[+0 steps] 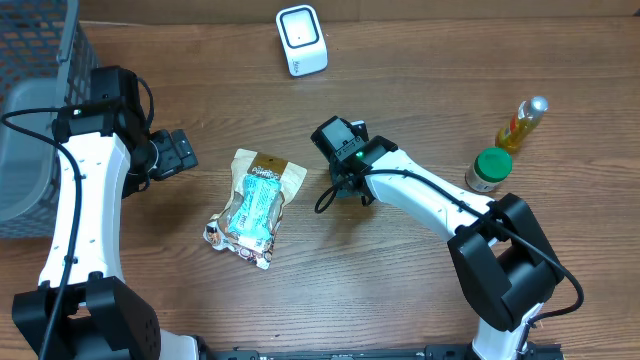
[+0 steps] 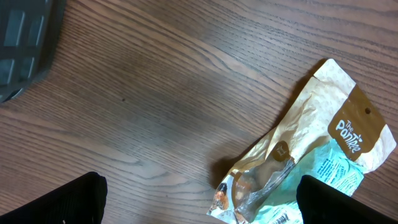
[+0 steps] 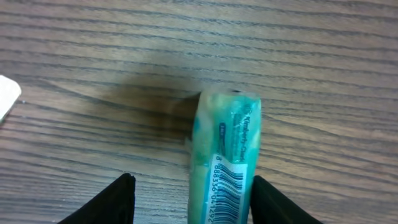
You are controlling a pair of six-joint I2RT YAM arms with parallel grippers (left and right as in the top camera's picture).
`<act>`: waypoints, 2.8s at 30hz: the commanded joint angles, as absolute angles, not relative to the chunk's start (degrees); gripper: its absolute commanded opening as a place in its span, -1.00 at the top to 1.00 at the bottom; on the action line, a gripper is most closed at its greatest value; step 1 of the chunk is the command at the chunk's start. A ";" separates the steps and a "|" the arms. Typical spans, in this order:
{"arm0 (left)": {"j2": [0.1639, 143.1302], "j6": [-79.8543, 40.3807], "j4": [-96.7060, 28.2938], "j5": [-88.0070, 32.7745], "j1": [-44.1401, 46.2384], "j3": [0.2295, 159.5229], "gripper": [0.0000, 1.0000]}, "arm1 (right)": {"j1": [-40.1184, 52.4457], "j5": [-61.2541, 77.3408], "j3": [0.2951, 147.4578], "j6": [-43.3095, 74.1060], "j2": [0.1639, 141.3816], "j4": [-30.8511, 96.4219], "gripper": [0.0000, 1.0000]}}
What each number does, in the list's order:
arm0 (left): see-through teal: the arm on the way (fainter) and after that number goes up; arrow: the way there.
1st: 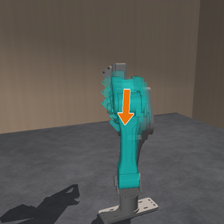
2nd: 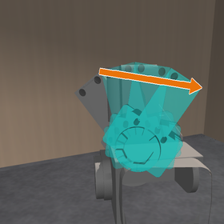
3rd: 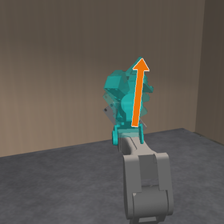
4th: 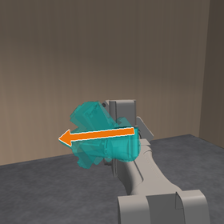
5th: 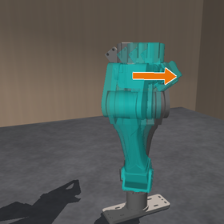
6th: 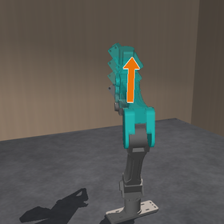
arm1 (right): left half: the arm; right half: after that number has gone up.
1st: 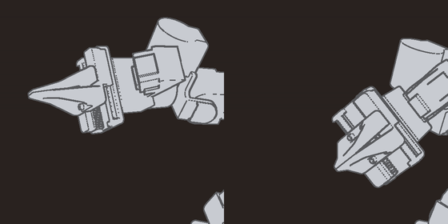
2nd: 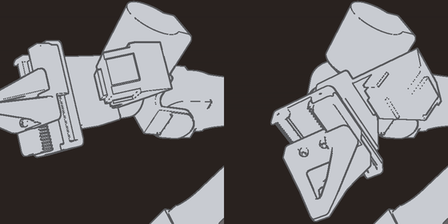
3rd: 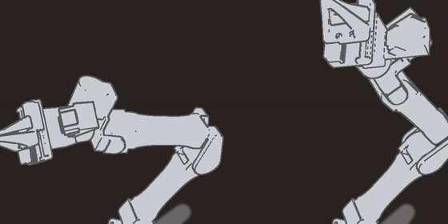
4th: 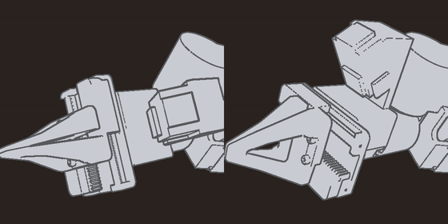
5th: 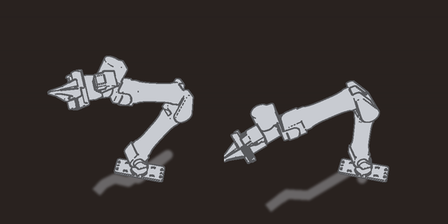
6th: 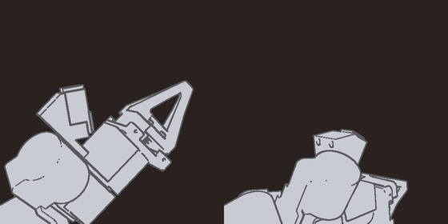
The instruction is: Scan the item barcode
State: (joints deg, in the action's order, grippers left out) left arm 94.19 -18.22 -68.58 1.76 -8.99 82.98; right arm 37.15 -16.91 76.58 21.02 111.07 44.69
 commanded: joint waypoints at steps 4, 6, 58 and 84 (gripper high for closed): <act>94.39 -18.20 -68.53 1.89 -8.97 83.24 -1.00 | 36.93 -10.68 76.44 21.21 111.02 43.18 -0.21; 94.39 -18.20 -68.55 1.89 -8.97 83.24 -1.00 | 36.93 -10.35 76.44 21.21 111.02 43.13 -0.21; 94.39 -18.20 -68.53 1.89 -8.97 83.24 -0.99 | 25.98 5.34 76.44 22.13 111.04 45.01 0.35; 94.39 -18.20 -68.55 1.89 -8.97 83.24 -0.99 | 26.02 7.81 72.27 22.02 111.04 42.83 0.86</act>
